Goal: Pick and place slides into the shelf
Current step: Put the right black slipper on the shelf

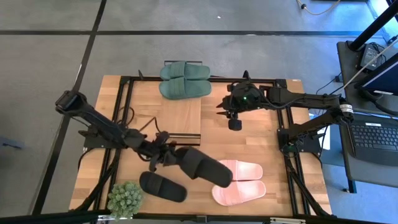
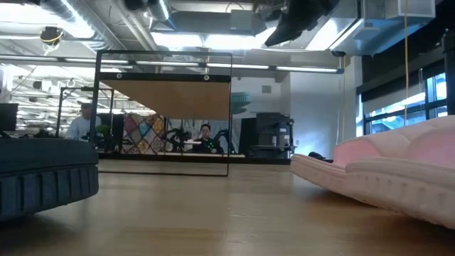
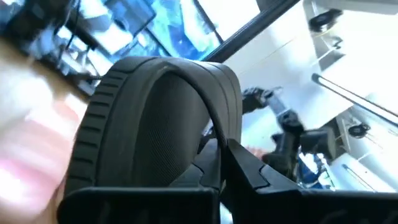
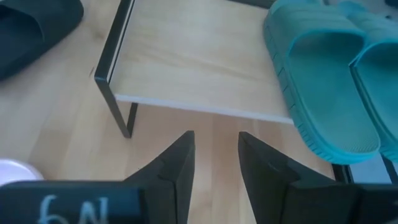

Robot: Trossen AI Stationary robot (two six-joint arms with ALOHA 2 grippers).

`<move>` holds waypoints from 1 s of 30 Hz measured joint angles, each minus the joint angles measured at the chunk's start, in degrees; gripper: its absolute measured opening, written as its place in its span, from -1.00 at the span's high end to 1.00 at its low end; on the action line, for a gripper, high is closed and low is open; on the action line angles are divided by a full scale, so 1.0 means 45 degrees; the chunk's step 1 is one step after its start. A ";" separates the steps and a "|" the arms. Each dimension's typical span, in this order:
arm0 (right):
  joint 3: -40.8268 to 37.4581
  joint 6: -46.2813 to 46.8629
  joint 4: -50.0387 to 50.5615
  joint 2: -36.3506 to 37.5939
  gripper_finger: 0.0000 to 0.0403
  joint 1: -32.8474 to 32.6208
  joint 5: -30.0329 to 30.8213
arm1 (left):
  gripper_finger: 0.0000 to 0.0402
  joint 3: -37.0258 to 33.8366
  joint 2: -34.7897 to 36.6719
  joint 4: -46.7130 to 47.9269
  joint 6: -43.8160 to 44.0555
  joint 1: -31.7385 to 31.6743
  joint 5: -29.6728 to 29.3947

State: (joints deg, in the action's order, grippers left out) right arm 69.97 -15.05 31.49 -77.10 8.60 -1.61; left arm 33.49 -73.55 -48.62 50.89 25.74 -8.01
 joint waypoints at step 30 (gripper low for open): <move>0.0049 -0.0855 0.0226 0.0000 0.38 0.0000 0.0005 | 1.00 0.0690 0.6429 1.1381 0.2964 -0.7976 0.1450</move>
State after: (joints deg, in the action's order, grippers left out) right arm 70.19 -18.90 32.51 -77.10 8.60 -1.58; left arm 36.60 -44.62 2.60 64.23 -10.16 -1.49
